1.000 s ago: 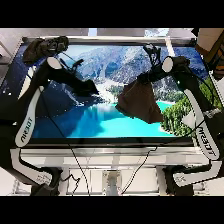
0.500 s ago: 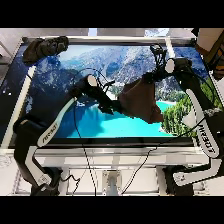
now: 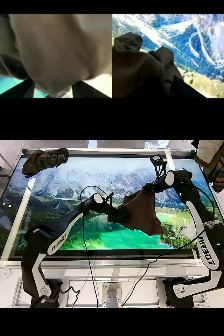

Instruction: Fold the shirts.

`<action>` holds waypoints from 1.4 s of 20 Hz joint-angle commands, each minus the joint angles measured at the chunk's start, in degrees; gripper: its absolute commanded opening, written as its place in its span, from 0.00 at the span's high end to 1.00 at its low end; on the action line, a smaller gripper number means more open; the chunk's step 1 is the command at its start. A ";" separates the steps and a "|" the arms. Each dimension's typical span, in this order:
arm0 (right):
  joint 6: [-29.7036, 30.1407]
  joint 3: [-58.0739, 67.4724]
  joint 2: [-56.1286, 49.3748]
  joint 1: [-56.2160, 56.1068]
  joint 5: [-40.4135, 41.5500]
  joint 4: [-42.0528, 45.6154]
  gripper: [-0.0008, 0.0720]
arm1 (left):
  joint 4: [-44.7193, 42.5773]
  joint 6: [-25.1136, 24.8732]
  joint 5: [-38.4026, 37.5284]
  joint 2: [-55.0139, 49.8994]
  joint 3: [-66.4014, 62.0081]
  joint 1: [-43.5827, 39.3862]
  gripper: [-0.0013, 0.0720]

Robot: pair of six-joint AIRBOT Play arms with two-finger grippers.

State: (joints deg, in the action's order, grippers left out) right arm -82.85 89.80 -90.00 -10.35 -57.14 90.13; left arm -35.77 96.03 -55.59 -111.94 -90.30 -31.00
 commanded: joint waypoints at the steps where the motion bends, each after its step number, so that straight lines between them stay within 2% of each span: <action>1: 0.87 0.02 -0.04 0.00 0.55 0.09 0.62 | 7.54 1.53 0.22 -2.60 0.00 -0.07 0.36; 3: 0.87 0.02 -0.04 0.00 0.94 0.07 0.63 | 7.61 1.01 0.50 -3.04 0.00 -0.07 0.36; 5: 0.85 0.02 -0.04 -0.02 0.87 0.04 0.63 | 7.91 -0.28 2.86 -3.04 -0.39 0.11 0.57; 6: 0.85 0.02 -0.04 -0.02 0.90 0.07 0.63 | 7.91 -2.23 3.26 -3.04 -1.16 0.33 0.63; 8: 0.87 0.02 -0.04 0.02 0.90 0.15 0.63 | 7.87 -6.38 1.73 -3.04 -3.93 1.27 0.65; 10: 1.70 0.00 -0.04 0.00 0.92 0.79 0.63 | 7.65 -11.67 -2.82 -3.04 -8.44 3.26 0.88; 11: 1.68 0.02 -0.04 0.02 0.92 0.79 0.63 | 7.69 -13.53 -5.95 -3.02 -11.32 4.55 0.96; 14: 1.62 0.00 -0.04 0.02 1.22 0.76 0.63 | 7.04 -16.46 -14.40 -1.75 -20.70 7.89 0.97; 16: 1.25 0.00 -0.04 0.02 2.10 0.79 0.63 | 5.09 -16.55 -17.66 0.24 -27.17 9.64 0.97; 19: -0.48 0.02 -0.04 0.00 4.70 -2.40 0.63 | 4.00 -18.08 -15.21 6.73 -30.69 10.38 0.97; 21: -0.48 0.02 -0.04 0.00 5.42 -4.26 0.63 | -2.01 -19.41 -16.31 13.62 -30.69 10.86 0.97; 24: -0.52 0.00 -0.04 0.02 6.60 -4.22 0.63 | -14.56 -17.73 -14.60 23.56 -30.64 11.17 0.97; 28: -0.57 0.02 -0.04 0.00 8.15 -8.68 0.63 | -18.03 -17.64 -12.94 28.70 -30.62 11.15 0.97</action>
State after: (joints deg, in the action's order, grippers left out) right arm -83.29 89.80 -90.00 -10.35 -50.22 84.79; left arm -48.49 78.02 -69.63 -87.35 -120.68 -20.01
